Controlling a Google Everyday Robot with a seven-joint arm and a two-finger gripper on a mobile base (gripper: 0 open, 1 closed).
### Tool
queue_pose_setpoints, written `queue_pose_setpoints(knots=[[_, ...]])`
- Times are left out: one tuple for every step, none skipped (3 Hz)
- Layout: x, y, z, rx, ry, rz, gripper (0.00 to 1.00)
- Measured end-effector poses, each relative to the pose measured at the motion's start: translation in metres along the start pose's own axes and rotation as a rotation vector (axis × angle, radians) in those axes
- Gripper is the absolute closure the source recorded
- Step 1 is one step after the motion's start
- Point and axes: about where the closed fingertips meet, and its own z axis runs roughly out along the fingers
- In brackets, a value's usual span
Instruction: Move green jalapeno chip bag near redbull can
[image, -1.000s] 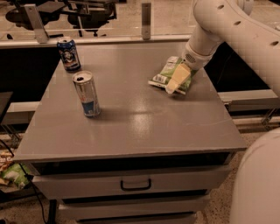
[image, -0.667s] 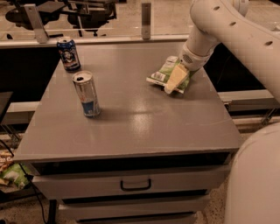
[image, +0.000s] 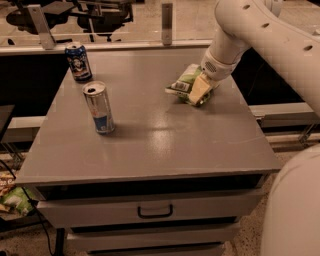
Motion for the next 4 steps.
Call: queue_pose_setpoints(knots=[[-0.005, 0.016, -0.012, -0.002, -0.023, -0.057, 0.92], [-0.016, 0.046, -0.028, 0.025, -0.040, -0.174, 1.00], [-0.021, 0.080, -0.036, 0.030, -0.038, -0.286, 1.00], [-0.025, 0.117, -0.038, 0.011, -0.039, -0.393, 1.00]])
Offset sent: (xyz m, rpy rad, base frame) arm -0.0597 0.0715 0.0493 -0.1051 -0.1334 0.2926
